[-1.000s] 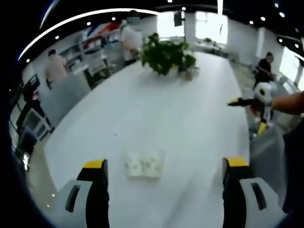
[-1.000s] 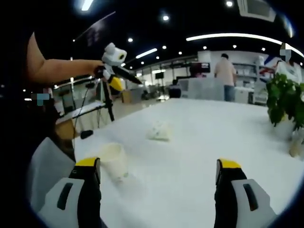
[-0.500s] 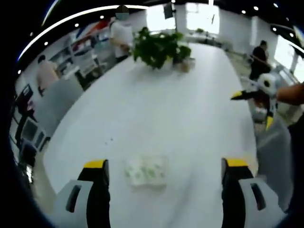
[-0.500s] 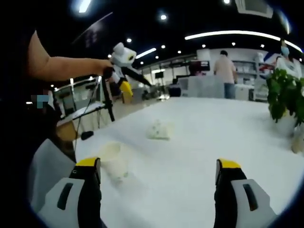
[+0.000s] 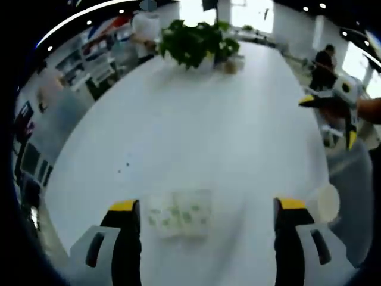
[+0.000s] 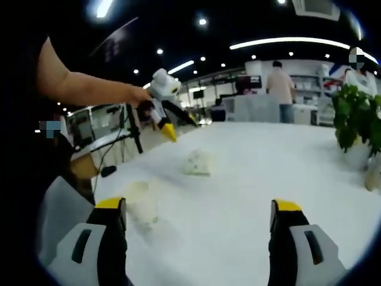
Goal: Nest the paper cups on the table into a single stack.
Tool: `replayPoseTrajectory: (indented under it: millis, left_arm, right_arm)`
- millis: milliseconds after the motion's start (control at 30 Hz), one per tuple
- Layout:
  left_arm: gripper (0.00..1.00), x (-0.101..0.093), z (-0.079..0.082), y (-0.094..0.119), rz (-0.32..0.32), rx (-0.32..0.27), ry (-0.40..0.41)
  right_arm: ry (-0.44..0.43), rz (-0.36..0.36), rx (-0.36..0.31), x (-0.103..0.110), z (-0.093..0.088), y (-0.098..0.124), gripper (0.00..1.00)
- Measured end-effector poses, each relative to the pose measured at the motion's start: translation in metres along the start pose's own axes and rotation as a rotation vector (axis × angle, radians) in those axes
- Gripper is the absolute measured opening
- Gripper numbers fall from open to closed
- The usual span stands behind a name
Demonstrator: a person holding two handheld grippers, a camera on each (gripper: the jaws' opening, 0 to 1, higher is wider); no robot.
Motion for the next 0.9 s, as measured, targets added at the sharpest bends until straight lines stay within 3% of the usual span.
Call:
replayPoseTrajectory:
  millis: [433, 900]
  left_arm:
    - [0.82, 0.002, 0.002, -0.043, -0.044, 0.029, 0.021]
    - [0.70, -0.010, -0.014, -0.077, -0.115, 0.111, 0.053]
  right_arm:
    - [-0.015, -0.002, -0.005, -0.001, 0.001, 0.001, 1.00]
    - [-0.017, -0.003, 0.009, -0.001, -0.005, 0.001, 0.99]
Point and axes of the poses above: the point that each gripper's makers call its tool centre point, and the gripper's own axes: y roughly backward along the fingers, x roughly to its left, z roughly out of its top, the point moved 5 cm from there along y, roughly backward along the fingers, and after that the axes turned 10 degrees about x, right-handed, at the moved point
